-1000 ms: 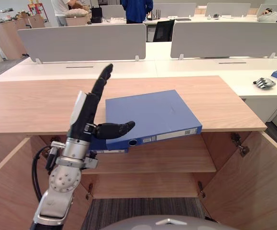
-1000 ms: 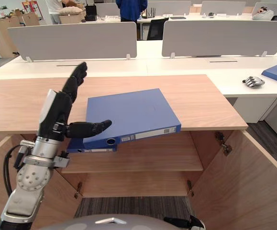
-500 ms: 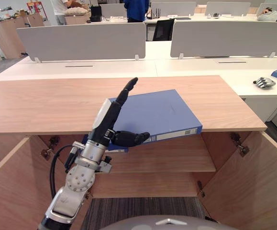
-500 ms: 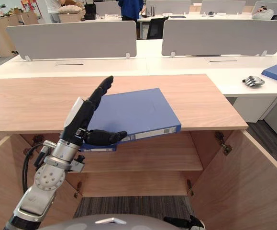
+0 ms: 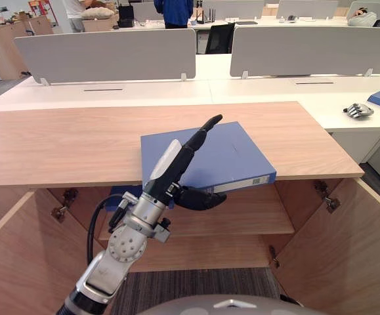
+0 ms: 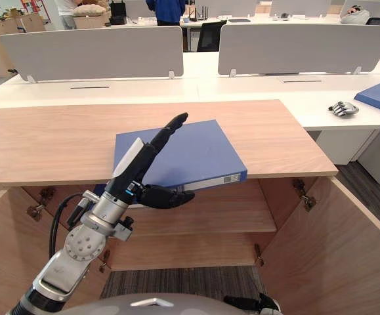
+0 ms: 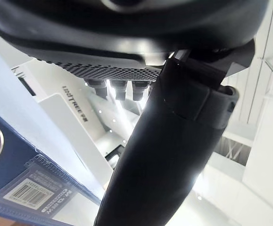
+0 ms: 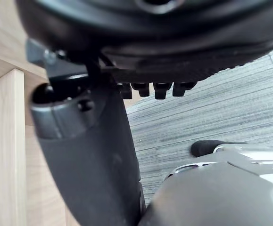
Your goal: Walk over to the cabinet, pick up the folder, carry it to the office cabinet, place the folder inside the office cabinet, then close the office cabinet door
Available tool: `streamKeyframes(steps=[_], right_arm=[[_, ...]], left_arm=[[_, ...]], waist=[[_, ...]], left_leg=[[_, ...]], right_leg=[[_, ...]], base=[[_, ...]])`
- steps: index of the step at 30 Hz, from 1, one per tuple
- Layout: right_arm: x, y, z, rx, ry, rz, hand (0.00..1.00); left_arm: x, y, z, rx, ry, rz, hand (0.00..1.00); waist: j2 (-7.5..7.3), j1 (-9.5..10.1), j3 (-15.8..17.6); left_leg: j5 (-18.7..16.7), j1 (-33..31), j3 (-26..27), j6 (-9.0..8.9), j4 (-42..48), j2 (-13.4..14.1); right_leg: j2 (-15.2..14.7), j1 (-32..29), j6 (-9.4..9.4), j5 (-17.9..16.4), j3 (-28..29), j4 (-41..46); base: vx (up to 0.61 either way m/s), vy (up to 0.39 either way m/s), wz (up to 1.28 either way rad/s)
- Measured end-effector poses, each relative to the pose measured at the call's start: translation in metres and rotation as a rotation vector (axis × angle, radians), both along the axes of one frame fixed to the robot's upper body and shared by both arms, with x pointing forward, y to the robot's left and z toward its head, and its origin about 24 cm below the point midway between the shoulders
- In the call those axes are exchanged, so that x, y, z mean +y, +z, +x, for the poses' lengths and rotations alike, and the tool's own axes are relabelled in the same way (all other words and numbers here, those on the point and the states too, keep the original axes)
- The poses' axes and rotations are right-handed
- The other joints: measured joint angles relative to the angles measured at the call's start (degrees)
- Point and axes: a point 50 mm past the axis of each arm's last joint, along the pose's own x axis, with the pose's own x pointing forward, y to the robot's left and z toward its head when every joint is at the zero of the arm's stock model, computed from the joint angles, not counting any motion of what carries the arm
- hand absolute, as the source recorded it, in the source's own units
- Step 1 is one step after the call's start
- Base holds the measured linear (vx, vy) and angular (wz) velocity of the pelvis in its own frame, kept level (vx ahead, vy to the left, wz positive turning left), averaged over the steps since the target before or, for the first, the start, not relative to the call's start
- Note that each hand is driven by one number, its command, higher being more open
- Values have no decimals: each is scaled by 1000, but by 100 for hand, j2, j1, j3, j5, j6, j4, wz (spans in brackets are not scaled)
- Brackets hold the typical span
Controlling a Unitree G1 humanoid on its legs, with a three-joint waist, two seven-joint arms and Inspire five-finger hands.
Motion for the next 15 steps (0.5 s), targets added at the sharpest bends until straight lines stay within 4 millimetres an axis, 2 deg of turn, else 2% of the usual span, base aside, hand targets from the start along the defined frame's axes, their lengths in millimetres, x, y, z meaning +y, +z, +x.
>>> streamKeyframes(steps=[2,6,15], right_arm=[[0,0,0,-1,0,-1,100],[-1,0,2,1,15,-14,100],[-3,1,5,-5,17,-23,100]], left_arm=[[-1,-2,-1,-12,1,46,100],[-1,-19,-1,2,-1,194,100],[-2,-24,-5,-49,34,287,100]], waist=[[2,-10,0],[5,-20,6],[24,-31,57]], left_leg=[[-1,4,-7,1,-4,-4],[1,37,-35,3,-28,-31],[-6,55,-78,51,-124,-155]], right_leg=[[1,1,-3,3,-12,0],[-25,7,-7,7,-41,-8],[-118,60,39,45,-103,-142]], base=[[0,0,0],[0,0,1],[0,0,2]])
